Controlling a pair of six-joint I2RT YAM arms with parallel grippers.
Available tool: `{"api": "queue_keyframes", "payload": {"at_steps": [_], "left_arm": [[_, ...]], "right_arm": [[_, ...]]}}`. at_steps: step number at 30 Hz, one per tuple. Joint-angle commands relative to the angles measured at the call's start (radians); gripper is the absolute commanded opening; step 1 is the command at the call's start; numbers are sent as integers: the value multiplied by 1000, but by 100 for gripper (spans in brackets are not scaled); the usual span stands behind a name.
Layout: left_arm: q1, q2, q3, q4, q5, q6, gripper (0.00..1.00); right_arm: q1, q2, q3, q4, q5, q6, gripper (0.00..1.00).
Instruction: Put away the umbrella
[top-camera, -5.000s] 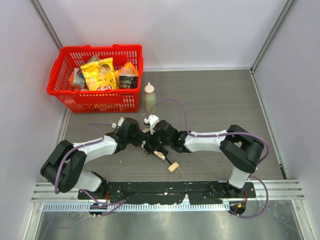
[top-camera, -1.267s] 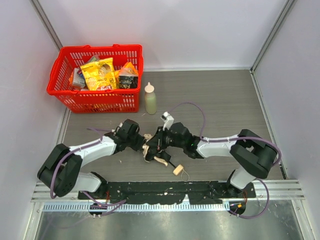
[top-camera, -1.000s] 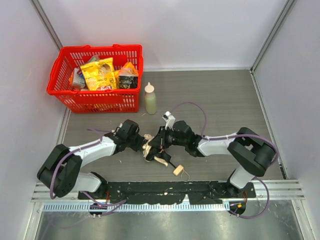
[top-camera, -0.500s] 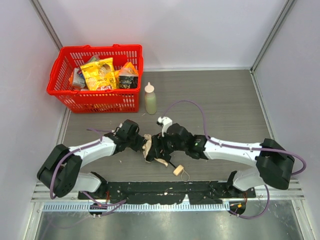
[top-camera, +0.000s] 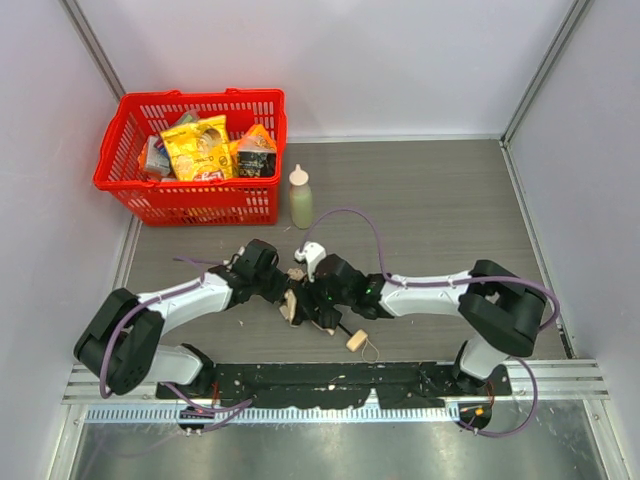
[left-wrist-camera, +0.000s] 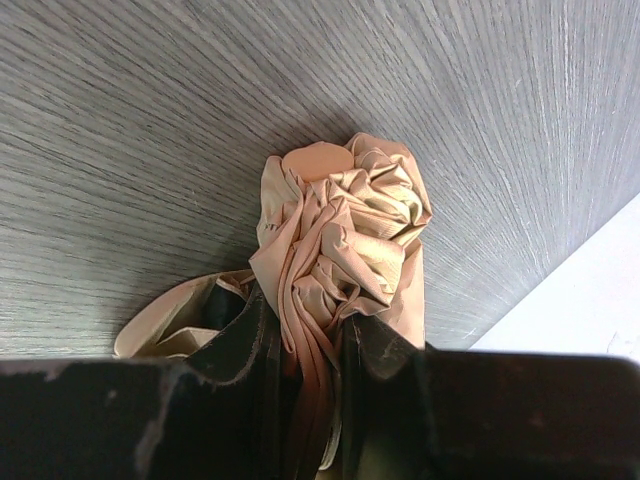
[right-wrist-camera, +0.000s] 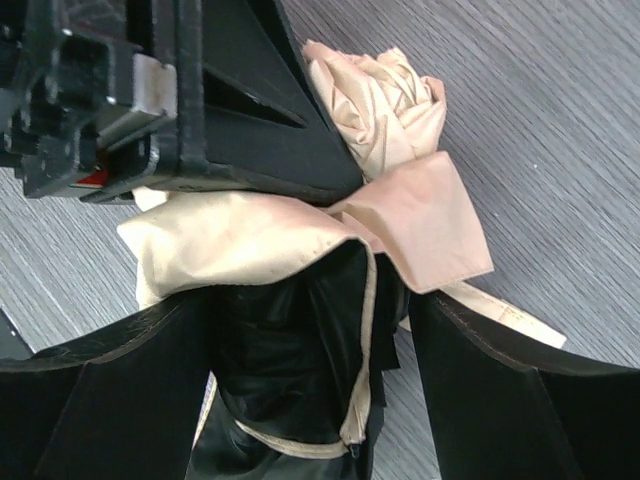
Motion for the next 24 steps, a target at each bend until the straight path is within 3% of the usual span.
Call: {"api": "queue_keyframes", "payload": {"at_steps": [1,4,5,9,11,17,21,24], "left_arm": [[-6,14,-13,-148,29,1,0],[-6,15,-14,-155,32,-1,0],[-6,17,-16,-158,31,-2,0],[-6,8,-13,-164,31,-6,0],[-7,6,-16,-162,32,-10,0],[-12,9,-31,-141,48,-28,0],[-16,6,-42,-127,63,-36,0],[-16,-2,-45,-127,58,-41,0]], "right_arm": [[16,37,26,111,119,-32,78],[16,83,22,173,174,-25,74],[15,101,27,174,186,-30,69],[16,193,44,162,147,-32,55],[18,224,18,199,131,-13,53],[13,310,38,153,113,-1,69],[15,324,52,118,211,-4,70],[13,330,47,110,272,-19,44]]}}
